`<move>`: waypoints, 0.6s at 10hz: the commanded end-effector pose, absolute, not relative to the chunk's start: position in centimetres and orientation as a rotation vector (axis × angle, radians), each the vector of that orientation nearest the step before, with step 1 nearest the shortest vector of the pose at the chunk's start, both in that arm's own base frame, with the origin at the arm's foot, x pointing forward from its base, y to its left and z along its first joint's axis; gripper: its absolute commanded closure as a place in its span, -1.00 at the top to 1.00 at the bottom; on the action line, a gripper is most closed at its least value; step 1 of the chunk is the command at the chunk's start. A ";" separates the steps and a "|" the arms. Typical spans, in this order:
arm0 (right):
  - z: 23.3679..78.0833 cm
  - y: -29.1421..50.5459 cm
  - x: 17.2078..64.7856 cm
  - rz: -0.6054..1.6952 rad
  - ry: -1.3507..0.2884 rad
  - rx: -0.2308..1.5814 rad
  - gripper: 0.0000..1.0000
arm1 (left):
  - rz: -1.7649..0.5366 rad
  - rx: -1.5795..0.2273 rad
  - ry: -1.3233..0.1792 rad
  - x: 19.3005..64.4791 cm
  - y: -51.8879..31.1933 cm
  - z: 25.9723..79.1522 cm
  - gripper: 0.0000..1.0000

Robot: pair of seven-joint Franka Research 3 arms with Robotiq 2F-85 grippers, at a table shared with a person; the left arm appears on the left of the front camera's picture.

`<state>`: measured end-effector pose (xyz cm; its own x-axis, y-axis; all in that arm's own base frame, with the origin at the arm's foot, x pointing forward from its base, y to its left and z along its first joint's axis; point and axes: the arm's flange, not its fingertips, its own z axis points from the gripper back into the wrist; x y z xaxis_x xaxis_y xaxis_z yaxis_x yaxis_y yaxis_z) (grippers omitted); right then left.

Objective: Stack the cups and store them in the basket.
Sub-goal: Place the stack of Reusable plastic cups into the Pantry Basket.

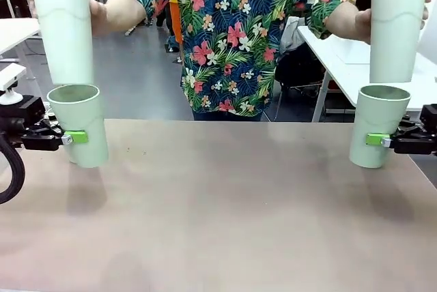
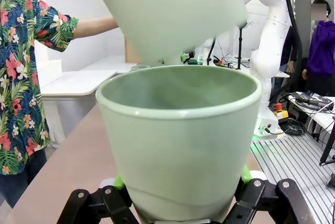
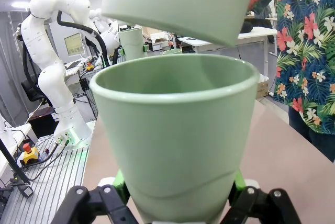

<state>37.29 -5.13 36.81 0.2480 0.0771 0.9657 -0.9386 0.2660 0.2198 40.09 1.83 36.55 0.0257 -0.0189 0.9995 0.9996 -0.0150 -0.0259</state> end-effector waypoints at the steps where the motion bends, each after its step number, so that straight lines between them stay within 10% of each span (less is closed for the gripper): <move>1: 37.0 -5.1 37.3 0.902 -1.074 1.049 0.69 | -1.210 -1.213 -1.178 40.1 1.9 36.8 0.72; 6: 37.0 -5.1 37.3 0.902 -1.074 1.049 0.69 | -1.210 -1.213 -1.178 40.1 1.9 36.8 0.72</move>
